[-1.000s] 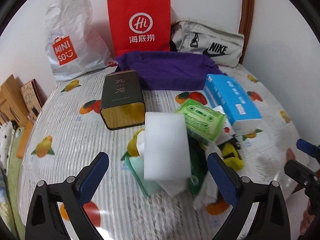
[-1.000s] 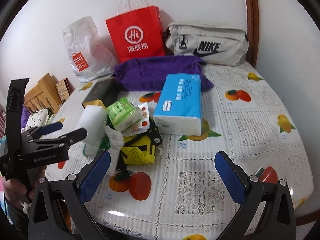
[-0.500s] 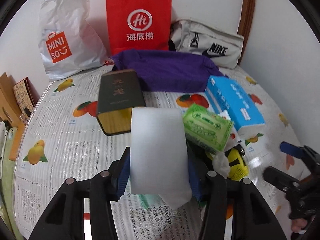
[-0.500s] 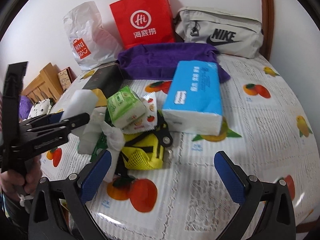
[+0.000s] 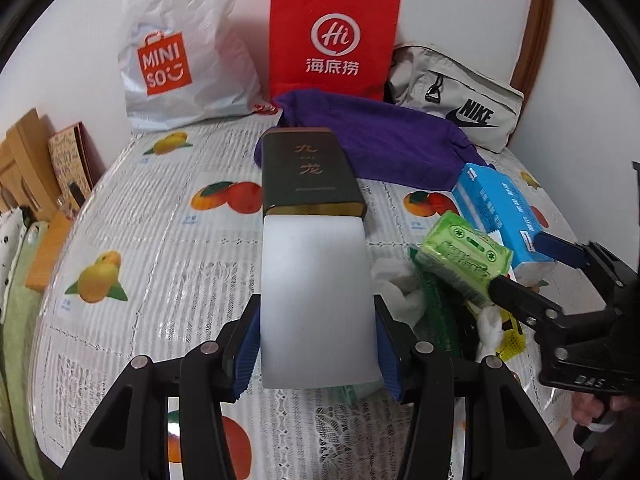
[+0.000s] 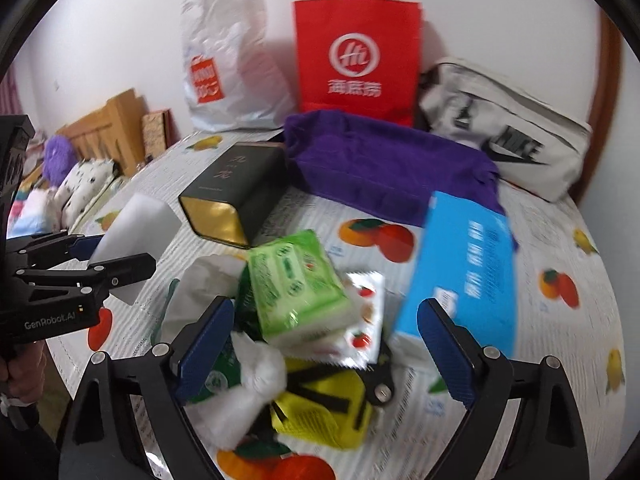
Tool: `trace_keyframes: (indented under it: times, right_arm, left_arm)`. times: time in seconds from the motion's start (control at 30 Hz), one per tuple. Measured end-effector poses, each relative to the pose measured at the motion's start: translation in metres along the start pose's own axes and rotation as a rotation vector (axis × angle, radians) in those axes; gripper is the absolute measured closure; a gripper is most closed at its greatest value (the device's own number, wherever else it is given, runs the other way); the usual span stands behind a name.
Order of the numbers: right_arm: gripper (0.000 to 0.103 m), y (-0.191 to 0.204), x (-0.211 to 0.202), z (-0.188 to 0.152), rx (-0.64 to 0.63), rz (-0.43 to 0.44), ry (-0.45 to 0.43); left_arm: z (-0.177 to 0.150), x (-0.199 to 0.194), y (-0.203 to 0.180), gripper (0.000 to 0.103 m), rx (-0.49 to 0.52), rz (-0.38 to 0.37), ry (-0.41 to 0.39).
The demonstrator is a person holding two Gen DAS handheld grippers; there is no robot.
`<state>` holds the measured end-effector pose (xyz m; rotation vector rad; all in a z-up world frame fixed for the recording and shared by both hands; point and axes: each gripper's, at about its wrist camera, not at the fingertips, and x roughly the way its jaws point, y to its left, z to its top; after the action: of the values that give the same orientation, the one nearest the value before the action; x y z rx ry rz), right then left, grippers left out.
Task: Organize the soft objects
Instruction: 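Grasp the white sponge with the left tool while the right tool grasps the green tissue pack, then carry the sponge and green pack in both tools over the purple towel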
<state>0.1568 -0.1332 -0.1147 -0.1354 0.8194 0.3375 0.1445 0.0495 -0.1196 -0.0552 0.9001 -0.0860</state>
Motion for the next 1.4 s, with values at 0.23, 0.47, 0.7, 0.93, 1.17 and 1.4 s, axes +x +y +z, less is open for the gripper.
trace_keyframes:
  times: [0.23,0.47,0.7,0.93,1.17,1.4]
  right_arm:
    - [0.011,0.01,0.04,0.01,-0.036,0.015,0.104]
    - [0.044,0.017,0.051,0.017,-0.075,0.016,0.111]
    - [0.045,0.005,0.028,0.028,-0.003,0.062,0.04]
    - [0.045,-0.019,-0.019,0.02,0.058,0.01,-0.047]
    - [0.045,-0.053,-0.041,-0.038,0.155,-0.041,0.019]
    - [0.045,-0.069,-0.042,-0.087,0.197,-0.085,0.085]
  left_arm:
    - [0.0,0.009,0.012,0.053,-0.026,-0.02,0.016]
    - [0.002,0.019,0.02,0.053,-0.042,-0.03,0.033]
    - [0.006,0.017,0.022,0.053,-0.048,-0.022,0.027]
    - [-0.001,0.009,0.027,0.053,-0.044,0.018,0.033]
    - [-0.021,0.012,0.034,0.053,-0.086,0.01,0.079]
    - [-0.032,0.02,0.027,0.053,-0.085,0.026,0.107]
